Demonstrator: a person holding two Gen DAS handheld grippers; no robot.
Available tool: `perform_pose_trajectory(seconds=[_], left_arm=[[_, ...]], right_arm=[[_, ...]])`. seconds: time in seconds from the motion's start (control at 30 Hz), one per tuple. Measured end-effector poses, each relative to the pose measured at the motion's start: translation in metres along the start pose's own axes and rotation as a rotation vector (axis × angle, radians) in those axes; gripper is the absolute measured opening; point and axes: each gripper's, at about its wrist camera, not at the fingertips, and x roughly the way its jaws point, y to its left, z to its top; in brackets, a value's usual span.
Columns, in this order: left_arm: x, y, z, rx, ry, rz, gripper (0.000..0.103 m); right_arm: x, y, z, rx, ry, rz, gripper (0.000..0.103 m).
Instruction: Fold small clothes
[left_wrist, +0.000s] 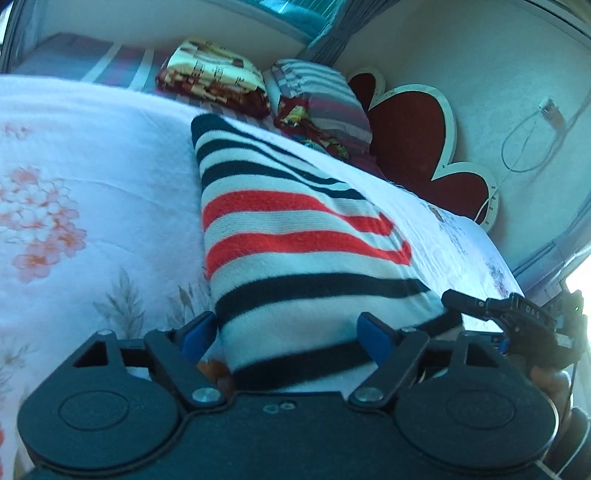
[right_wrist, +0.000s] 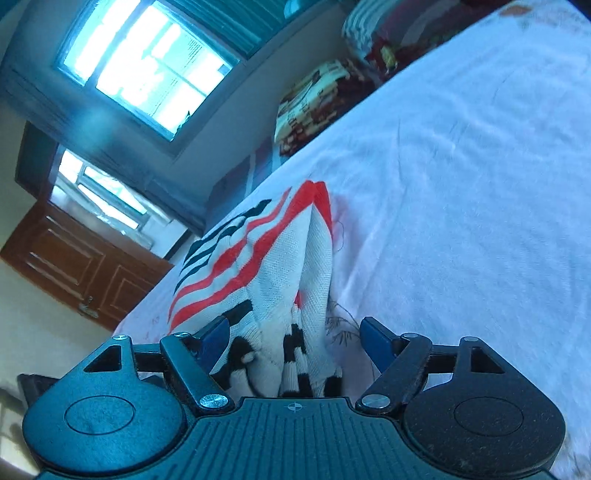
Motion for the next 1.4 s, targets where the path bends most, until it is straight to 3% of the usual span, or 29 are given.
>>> perform_pose_trajectory(seconds=[0.2,0.23,0.3,0.47,0.67,0.83,0.9,1.1,1.4], left_arm=[[0.017,0.017,0.007,-0.074,0.003,-0.08,0.088],[0.018,0.018,0.008,-0.07,0.004,-0.086,0.088],[0.019,0.019,0.01,-0.066,0.006,-0.099,0.088],[0.017,0.026,0.014,-0.068,0.028,-0.131,0.082],[0.018,0.028,0.015,-0.065,0.052,-0.145,0.082],[0.028,0.012,0.019,-0.036,0.025,-0.09,0.087],[0.03,0.005,0.019,0.005,0.019,-0.057,0.081],[0.025,-0.01,0.018,0.101,-0.01,-0.019,0.056],[0.011,-0.023,0.017,0.18,-0.043,-0.011,0.048]], right_arm=[[0.012,-0.009,0.006,-0.004,0.041,0.063,0.078],[0.014,-0.007,0.005,-0.019,0.054,0.065,0.076],[0.02,-0.002,0.006,-0.032,0.099,0.079,0.058],[0.029,-0.01,0.017,0.015,0.187,0.143,0.057],[0.03,-0.009,0.023,-0.044,0.215,0.126,0.057],[0.046,0.026,0.016,-0.199,0.184,0.024,0.055],[0.047,0.034,0.008,-0.263,0.171,-0.014,0.048],[0.04,0.035,-0.007,-0.271,0.125,-0.031,0.039],[0.029,0.074,-0.027,-0.363,0.051,-0.074,0.035]])
